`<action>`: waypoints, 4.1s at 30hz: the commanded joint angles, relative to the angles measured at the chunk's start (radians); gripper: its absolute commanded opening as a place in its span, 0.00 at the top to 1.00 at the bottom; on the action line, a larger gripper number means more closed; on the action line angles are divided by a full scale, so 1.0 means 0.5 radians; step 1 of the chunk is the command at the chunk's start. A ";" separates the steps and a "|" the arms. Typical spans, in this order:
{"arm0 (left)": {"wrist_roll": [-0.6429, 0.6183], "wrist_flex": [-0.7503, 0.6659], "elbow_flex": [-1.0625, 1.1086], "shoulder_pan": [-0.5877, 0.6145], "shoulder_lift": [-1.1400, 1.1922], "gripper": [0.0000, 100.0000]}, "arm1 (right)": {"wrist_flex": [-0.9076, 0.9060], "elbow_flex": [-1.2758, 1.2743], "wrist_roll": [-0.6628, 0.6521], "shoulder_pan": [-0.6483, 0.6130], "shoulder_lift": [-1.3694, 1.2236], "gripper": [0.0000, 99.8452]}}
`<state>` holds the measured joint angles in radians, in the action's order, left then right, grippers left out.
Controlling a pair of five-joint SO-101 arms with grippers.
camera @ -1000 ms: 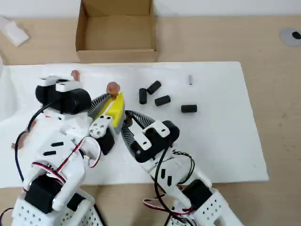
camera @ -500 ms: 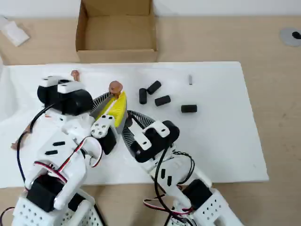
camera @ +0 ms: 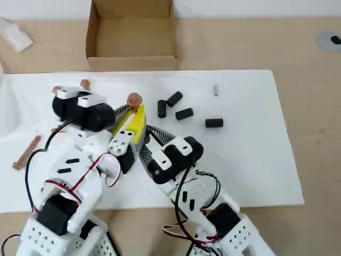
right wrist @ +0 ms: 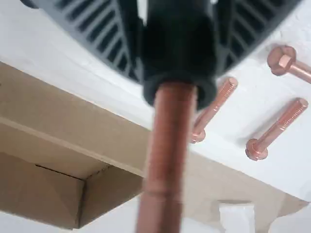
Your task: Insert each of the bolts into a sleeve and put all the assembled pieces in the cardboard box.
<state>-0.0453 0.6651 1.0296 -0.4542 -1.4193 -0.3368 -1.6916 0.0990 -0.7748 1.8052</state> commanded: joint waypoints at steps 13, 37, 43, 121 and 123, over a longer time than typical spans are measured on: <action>0.006 -0.101 0.123 0.064 -0.017 0.99 | 0.046 0.008 -0.006 -0.014 0.265 0.99; 0.055 0.577 -0.206 0.046 -0.017 0.84 | 0.043 0.008 -0.003 0.081 0.250 0.99; 0.006 0.709 -0.454 0.169 -0.002 0.84 | -0.071 0.011 -0.003 0.081 0.253 0.99; 0.279 0.482 -1.089 1.528 1.996 0.95 | -0.703 6.133 0.037 0.898 -6.025 0.94; 0.279 0.485 -1.089 1.528 1.996 0.95 | -0.706 6.124 0.006 0.898 -6.028 0.90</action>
<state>0.0913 0.9168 0.5370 0.2977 -0.4189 -0.6882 1.2927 0.1220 -0.3391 -1.2329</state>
